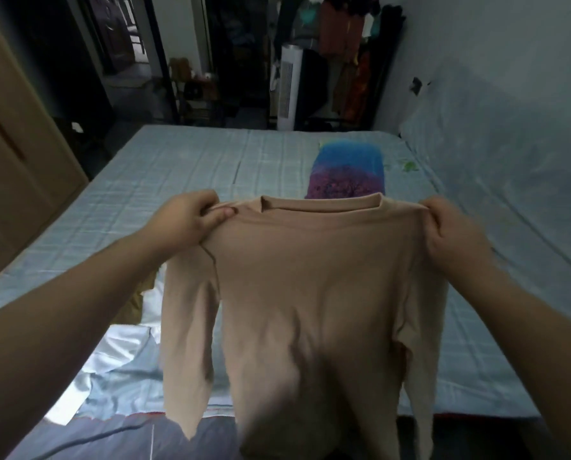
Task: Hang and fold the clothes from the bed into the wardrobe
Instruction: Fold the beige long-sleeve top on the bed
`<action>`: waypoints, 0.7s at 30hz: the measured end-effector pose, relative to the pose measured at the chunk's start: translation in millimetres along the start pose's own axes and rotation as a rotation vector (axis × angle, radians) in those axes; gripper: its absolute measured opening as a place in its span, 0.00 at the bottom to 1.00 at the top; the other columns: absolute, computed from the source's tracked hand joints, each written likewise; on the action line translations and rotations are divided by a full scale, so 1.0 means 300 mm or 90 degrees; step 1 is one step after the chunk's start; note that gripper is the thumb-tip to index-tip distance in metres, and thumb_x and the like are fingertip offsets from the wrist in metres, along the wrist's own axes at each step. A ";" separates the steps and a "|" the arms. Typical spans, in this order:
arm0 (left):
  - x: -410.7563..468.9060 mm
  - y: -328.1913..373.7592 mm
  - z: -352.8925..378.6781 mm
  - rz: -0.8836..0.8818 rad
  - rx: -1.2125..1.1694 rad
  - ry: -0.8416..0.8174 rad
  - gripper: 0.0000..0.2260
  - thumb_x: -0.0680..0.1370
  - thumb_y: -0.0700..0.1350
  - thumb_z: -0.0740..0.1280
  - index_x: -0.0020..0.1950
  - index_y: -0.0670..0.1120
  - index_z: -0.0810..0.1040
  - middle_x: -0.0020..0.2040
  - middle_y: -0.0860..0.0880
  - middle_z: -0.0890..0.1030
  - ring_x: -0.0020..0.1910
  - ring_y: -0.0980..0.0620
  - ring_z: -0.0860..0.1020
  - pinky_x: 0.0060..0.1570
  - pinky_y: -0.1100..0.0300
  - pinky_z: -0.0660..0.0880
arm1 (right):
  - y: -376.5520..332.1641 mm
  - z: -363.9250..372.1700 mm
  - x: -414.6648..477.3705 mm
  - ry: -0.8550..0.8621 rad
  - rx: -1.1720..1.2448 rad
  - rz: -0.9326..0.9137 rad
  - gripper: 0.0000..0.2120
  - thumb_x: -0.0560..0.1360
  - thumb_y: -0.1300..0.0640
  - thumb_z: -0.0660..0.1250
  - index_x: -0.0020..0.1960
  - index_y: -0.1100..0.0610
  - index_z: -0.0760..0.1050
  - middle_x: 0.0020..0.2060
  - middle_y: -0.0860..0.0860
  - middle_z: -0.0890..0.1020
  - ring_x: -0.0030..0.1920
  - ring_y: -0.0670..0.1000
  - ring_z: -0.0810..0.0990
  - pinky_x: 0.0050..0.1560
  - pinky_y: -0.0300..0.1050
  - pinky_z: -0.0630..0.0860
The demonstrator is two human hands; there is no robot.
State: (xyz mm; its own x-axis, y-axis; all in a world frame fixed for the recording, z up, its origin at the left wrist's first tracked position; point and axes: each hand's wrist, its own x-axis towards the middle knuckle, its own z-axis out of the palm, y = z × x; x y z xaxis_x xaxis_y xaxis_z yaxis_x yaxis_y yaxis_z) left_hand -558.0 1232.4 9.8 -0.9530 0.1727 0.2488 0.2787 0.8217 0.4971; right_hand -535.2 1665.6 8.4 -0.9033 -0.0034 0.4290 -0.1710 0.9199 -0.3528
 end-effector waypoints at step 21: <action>0.874 -0.701 1.248 -0.331 0.004 -0.194 0.08 0.79 0.55 0.66 0.45 0.53 0.78 0.37 0.54 0.79 0.39 0.51 0.77 0.39 0.55 0.69 | 0.743 1.503 0.643 -0.355 0.090 0.240 0.04 0.77 0.54 0.60 0.46 0.52 0.72 0.40 0.50 0.80 0.43 0.57 0.78 0.45 0.53 0.76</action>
State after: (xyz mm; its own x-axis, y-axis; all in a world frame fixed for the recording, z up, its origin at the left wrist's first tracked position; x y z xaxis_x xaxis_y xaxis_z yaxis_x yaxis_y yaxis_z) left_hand -911.0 1308.1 -340.7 -0.9553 -0.1061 -0.2758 -0.2334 0.8434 0.4840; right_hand -925.0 1693.3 -362.4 -0.9722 0.0709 -0.2230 0.1793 0.8379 -0.5155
